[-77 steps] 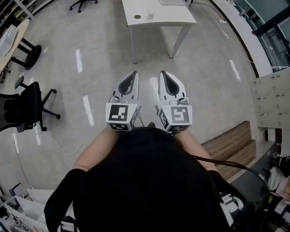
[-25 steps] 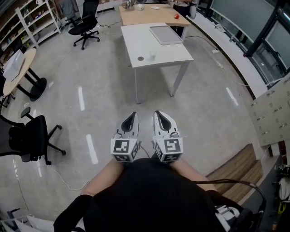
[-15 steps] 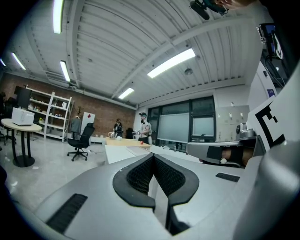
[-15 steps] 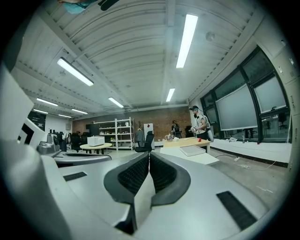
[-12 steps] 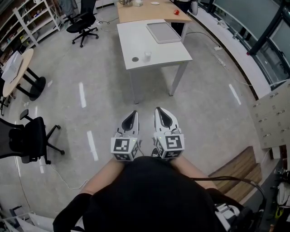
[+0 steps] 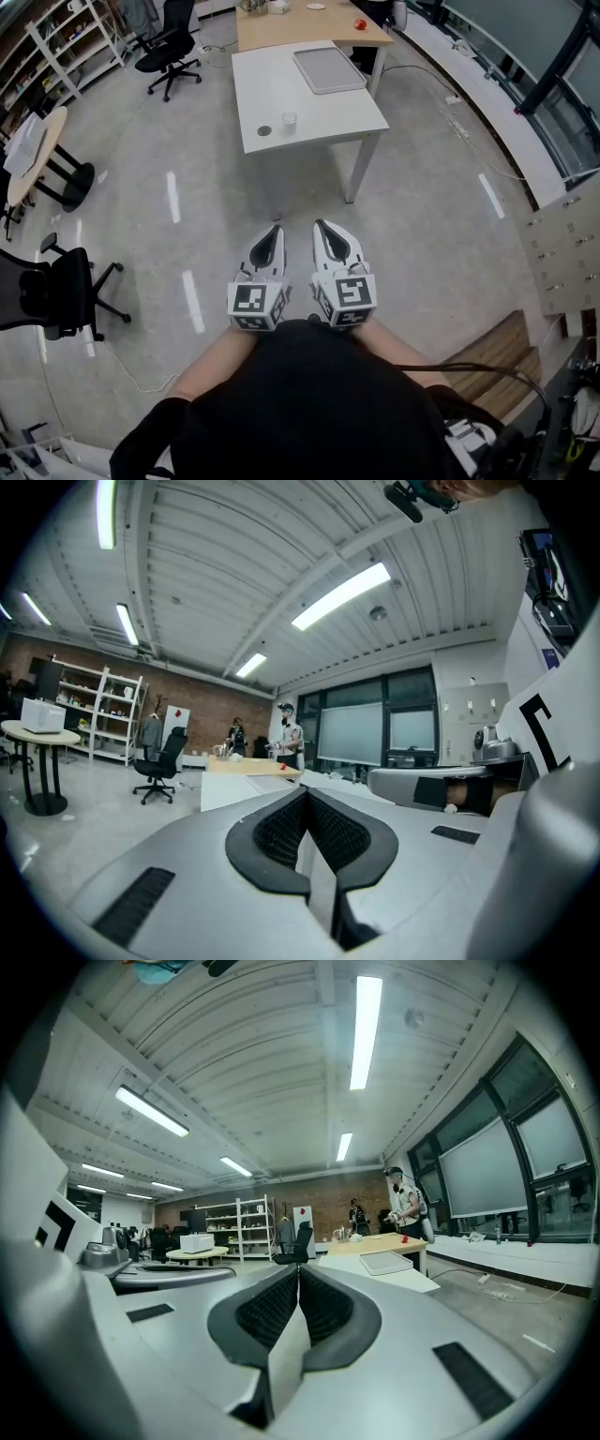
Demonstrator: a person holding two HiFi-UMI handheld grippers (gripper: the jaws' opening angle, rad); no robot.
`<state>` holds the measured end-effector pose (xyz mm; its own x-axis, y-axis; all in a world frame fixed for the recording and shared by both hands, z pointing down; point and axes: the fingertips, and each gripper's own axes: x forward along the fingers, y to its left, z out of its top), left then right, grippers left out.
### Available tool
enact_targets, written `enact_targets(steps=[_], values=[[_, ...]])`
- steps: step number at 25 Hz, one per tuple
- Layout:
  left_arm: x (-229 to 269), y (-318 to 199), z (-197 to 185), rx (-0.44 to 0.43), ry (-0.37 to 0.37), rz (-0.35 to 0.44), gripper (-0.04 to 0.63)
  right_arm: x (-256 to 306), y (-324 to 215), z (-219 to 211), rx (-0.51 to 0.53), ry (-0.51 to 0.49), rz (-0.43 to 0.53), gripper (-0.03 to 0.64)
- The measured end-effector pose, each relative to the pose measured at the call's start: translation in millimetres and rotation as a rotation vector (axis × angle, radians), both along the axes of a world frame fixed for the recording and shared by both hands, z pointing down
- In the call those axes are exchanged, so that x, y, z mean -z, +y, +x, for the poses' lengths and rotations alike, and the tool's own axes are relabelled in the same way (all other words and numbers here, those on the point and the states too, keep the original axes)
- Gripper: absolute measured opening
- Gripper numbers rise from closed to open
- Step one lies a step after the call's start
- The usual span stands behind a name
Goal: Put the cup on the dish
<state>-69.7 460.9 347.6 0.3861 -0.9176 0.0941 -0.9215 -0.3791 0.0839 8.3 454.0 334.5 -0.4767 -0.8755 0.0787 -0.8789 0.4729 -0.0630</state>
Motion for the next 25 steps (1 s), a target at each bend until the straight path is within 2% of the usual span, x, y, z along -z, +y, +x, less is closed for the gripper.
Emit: enact_targets(steps=[4,14,22,25], values=[[-4.6,-4.0,18.1,0.006,-0.009,-0.003,0.006,-5.6,-8.0,17.5,0.01,-0.004,-0.008,0.014],[-9.3,-6.7,26.9,0.0,0.005,-0.019,0.006,-11.6,-5.0,27.6,0.008,-0.006,-0.027,0.014],[-5.8,-28.3,36.1,-0.017,0.008,-0.017,0.006,-7.4,-20.0,39.0,-0.02,-0.009,-0.04,0.014],[-15.2,-29.8,35.1,-0.017,0.006,-0.041,0.006,-14.5,-25.0,36.1,-0.009,-0.008,-0.048,0.014]])
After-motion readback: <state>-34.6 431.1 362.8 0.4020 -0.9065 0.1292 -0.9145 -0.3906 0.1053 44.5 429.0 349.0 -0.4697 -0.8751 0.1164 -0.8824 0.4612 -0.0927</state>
